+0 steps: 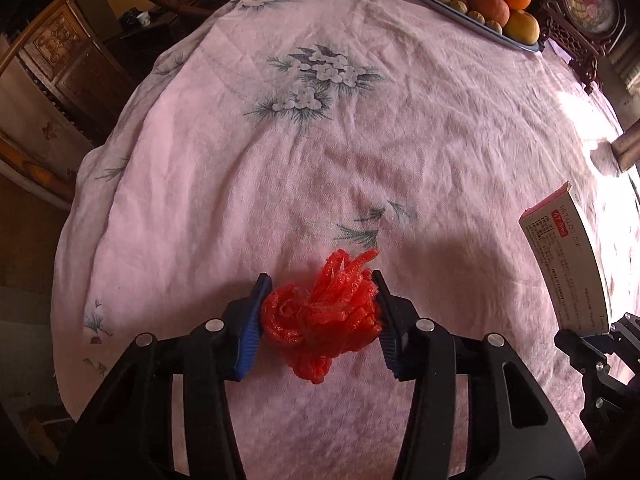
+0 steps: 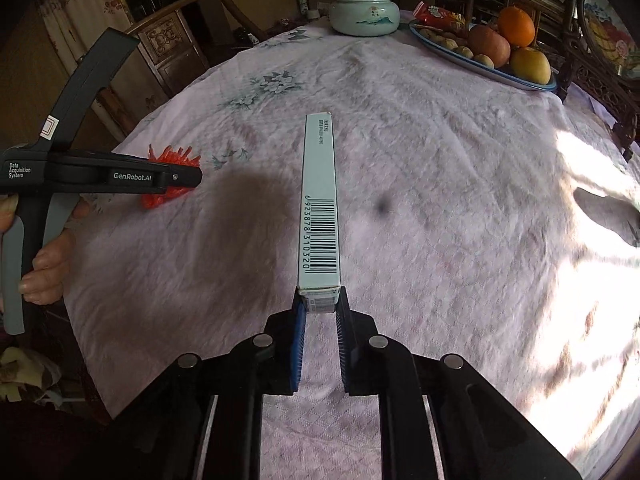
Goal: Collect trash
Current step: 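Grasp the medicine box with the right tool while the left tool grasps the red mesh net, then carry the box and red net in both tools to the wastebasket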
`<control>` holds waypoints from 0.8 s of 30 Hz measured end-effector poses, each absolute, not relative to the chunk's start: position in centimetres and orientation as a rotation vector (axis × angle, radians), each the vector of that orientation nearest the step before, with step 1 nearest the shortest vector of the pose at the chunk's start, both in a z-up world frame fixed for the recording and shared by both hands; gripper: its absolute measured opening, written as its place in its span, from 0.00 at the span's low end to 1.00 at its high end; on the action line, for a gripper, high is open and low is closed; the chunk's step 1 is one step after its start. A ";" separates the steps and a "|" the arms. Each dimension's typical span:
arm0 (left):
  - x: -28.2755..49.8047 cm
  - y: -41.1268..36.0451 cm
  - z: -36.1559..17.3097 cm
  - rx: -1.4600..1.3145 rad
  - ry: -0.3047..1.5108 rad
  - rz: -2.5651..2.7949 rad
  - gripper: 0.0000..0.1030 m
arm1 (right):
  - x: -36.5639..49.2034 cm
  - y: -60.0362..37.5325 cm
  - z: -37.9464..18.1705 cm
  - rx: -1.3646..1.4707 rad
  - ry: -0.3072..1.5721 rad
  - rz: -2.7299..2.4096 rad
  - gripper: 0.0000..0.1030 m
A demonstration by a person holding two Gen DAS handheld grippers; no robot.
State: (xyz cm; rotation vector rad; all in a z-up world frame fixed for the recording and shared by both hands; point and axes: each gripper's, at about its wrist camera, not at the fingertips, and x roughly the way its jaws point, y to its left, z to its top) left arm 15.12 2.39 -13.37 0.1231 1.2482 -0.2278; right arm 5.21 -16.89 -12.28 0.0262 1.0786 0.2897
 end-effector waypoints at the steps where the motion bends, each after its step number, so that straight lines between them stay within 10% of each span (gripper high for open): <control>1: 14.8 2.8 -12.8 0.106 1.238 -0.228 0.46 | 5.0 -16.6 -11.9 0.028 1.074 0.293 0.14; 24: -12.8 32.6 -10.6 -0.424 1.211 0.529 0.47 | -3.0 12.1 -9.3 -0.386 1.003 1.110 0.14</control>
